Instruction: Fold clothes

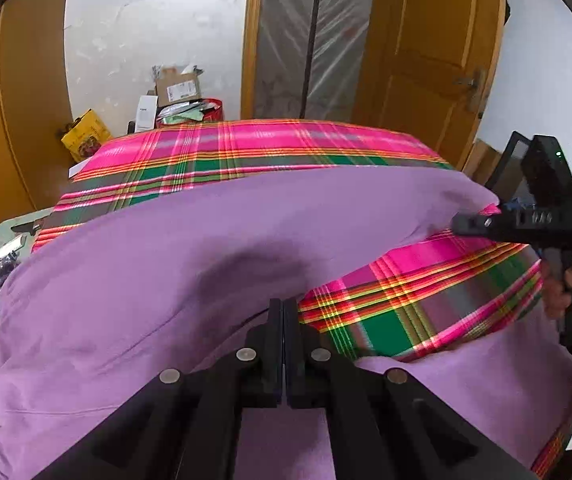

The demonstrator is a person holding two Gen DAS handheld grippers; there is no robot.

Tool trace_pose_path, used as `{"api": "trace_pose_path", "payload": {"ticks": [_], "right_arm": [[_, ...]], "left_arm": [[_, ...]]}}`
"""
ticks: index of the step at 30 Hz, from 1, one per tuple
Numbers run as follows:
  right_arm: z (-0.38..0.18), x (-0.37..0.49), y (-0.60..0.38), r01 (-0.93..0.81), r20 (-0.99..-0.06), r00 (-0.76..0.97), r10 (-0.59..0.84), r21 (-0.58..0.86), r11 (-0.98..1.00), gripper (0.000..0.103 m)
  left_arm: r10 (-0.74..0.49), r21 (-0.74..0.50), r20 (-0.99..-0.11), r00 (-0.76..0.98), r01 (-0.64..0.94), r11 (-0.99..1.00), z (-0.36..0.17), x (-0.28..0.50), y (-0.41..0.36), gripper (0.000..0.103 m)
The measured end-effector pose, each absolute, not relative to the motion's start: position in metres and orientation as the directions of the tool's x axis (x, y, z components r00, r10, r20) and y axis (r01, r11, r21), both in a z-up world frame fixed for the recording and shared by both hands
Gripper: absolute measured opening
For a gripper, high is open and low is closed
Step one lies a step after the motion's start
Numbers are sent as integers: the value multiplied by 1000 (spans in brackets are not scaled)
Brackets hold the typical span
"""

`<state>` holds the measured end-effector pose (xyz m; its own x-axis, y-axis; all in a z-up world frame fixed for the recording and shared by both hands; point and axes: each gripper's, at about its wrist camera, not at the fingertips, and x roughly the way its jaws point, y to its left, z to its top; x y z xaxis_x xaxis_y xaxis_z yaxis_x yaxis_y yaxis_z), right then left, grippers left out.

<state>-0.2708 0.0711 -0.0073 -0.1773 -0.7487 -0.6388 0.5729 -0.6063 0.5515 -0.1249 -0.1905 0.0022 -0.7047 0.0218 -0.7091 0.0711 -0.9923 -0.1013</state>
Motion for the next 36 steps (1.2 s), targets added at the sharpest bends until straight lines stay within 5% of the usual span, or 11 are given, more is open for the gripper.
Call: {"api": "trace_pose_path", "payload": {"ticks": [2, 5, 11, 24, 27, 31, 36], "right_arm": [[-9, -264, 49, 641, -672, -142, -727, 498, -585, 35], [-10, -254, 16, 731, -717, -93, -691, 422, -536, 35], [-20, -248, -36, 822, -783, -63, -618, 311, -478, 19], [-16, -278, -68, 806, -771, -95, -629, 311, -504, 18], [-16, -281, -67, 806, -768, -74, -636, 329, -491, 20], [-8, -271, -50, 860, -779, -104, -619, 242, -449, 35], [-16, -265, -30, 894, -821, -196, -536, 75, -442, 35]], "left_arm": [[30, -110, -716, -698, 69, -992, 1, -125, -192, 0], [30, -114, -726, -687, 77, -991, -4, -126, -191, 0], [39, -132, -739, -672, 88, -987, -11, -125, -191, 0], [37, -99, -770, -636, 62, -993, -25, -144, -186, 1], [-3, -53, -777, -629, 70, -996, -28, -150, -183, 2], [-22, -29, -776, -630, 70, -997, -30, -155, -183, 2], [-27, -24, -777, -629, 73, -997, -33, -161, -186, 3]]}}
